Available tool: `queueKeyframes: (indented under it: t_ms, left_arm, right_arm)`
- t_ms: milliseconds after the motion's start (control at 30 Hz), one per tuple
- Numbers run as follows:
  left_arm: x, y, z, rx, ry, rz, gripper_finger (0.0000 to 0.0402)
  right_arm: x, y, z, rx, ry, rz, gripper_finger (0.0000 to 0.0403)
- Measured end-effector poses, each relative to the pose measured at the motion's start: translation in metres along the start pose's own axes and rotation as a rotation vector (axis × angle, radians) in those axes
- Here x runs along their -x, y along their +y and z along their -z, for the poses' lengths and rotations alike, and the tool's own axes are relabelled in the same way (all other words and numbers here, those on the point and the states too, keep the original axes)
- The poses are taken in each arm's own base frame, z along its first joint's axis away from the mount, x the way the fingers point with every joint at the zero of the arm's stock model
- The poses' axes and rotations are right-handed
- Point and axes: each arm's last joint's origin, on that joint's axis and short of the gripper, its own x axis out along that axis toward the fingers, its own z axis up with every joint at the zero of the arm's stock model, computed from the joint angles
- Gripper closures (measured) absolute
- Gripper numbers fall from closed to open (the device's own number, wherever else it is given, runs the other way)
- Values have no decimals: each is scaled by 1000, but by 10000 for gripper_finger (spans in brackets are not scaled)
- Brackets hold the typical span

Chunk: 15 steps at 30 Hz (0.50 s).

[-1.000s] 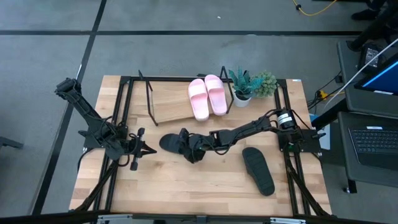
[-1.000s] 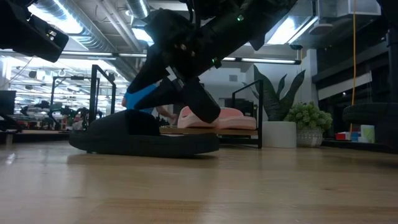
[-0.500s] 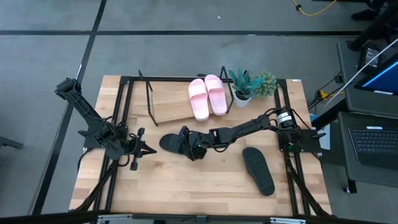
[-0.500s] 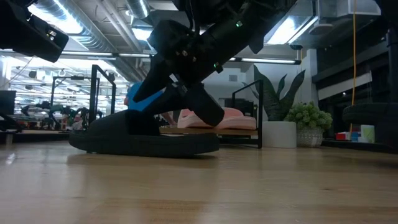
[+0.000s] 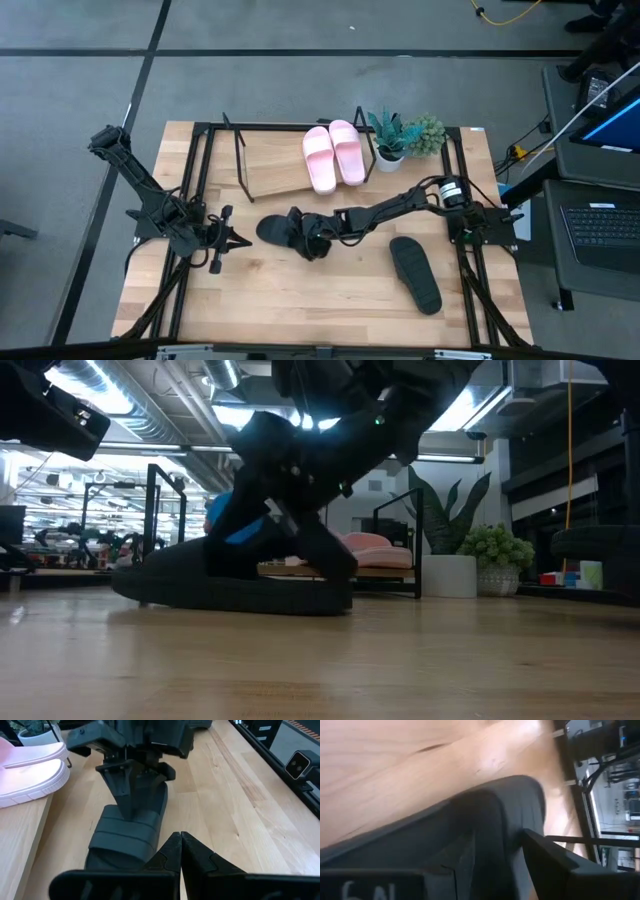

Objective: Pick and place slides into the shelf
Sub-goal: Put the left black slide on the shelf

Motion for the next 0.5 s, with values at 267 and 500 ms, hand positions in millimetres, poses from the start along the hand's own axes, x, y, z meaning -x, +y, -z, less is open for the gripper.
queueKeyframes:
  t_ms: [267, 500]
  left_arm:
    - [0, 0, 1, -7, 8, -3, 402]
    - [0, 1, 3, -20, 25, -9, 401]
  right_arm:
    - [-2, -4, -3, -7, -32, 61, 240]
    - [-2, -4, -2, -4, -22, 55, 253]
